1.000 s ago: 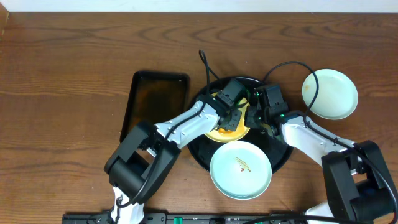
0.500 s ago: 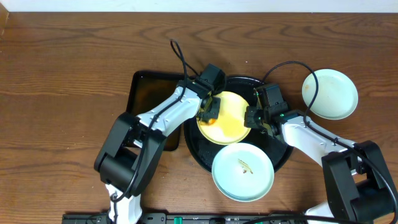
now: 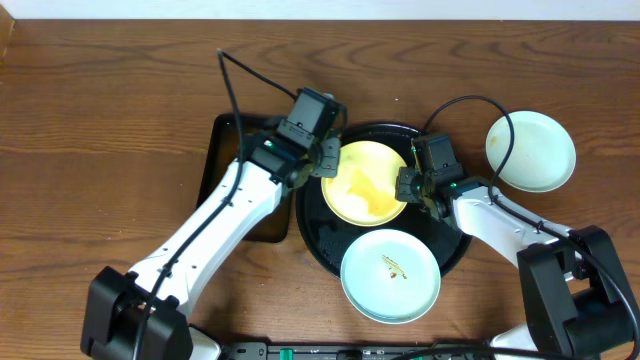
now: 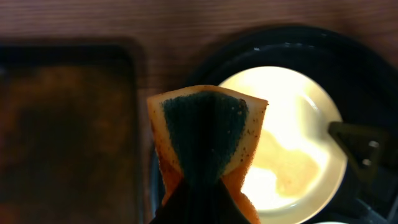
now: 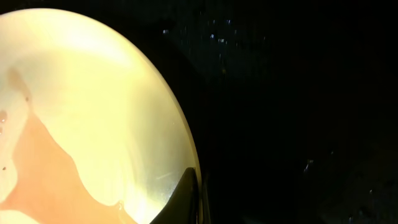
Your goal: Clean dirty plates on tray and stack at the side
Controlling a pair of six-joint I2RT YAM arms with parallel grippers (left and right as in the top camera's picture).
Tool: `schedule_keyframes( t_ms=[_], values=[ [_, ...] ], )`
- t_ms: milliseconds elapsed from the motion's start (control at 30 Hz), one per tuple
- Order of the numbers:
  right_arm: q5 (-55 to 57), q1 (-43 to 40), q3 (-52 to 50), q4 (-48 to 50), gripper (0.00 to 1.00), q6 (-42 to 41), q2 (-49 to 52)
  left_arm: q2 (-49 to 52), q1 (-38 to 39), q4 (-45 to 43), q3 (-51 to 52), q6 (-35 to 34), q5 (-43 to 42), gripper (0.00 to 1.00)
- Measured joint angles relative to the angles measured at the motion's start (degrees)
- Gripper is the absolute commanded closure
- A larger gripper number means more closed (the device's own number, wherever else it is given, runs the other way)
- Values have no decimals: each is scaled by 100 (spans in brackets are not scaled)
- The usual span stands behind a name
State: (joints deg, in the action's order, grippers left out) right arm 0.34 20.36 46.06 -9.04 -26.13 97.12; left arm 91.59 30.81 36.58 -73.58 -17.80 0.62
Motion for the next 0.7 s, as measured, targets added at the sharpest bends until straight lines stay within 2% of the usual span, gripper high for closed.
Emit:
schedule_keyframes(
  t_ms=[300,700],
  values=[
    [295,-9,0,48,99,304,-131,57,-621,450,0,-2,129,93],
    [1274,-9,0,-258,99,2033,-1961,57,-1554,717,39,-24,129,92]
  ],
)
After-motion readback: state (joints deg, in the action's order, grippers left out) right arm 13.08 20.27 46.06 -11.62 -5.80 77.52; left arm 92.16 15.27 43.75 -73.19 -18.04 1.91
